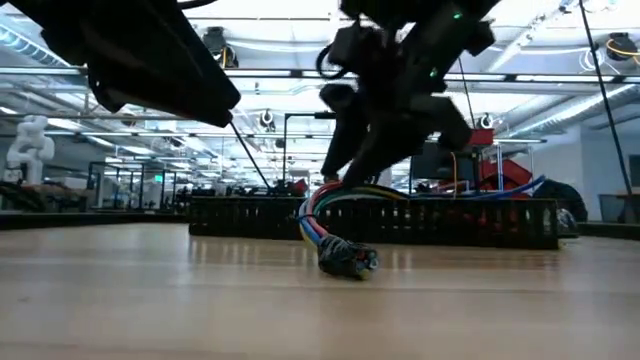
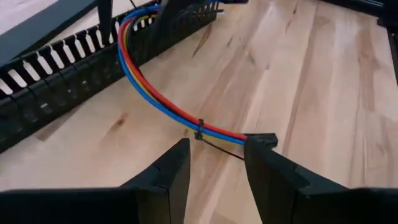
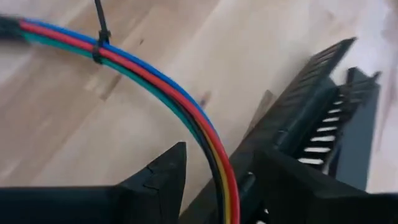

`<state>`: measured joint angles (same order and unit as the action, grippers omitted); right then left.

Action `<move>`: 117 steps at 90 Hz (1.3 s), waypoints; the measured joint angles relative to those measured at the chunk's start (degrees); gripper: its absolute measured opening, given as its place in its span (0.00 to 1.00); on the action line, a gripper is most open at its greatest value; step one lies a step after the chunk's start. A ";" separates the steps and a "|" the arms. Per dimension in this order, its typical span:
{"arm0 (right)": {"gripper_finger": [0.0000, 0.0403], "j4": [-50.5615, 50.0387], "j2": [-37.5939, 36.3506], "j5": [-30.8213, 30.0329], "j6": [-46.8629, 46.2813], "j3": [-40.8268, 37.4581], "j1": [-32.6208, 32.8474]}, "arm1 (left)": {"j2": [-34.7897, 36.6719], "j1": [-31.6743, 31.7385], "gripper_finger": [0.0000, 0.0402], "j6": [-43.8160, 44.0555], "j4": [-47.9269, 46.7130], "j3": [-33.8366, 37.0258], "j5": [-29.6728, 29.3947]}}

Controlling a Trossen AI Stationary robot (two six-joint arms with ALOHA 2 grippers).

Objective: Ziptie cables
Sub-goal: Put the zip tied cables into the black cable duct

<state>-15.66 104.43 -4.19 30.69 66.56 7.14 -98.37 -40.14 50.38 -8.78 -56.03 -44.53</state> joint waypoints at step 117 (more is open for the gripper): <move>0.02 -3.75 -6.17 -6.69 -6.97 4.11 0.07 | 1.66 -4.33 0.43 13.45 -18.86 -0.90 -14.65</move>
<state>-19.42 98.26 -10.88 23.72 70.67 7.20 -96.70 -44.47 63.82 -27.64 -56.93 -59.18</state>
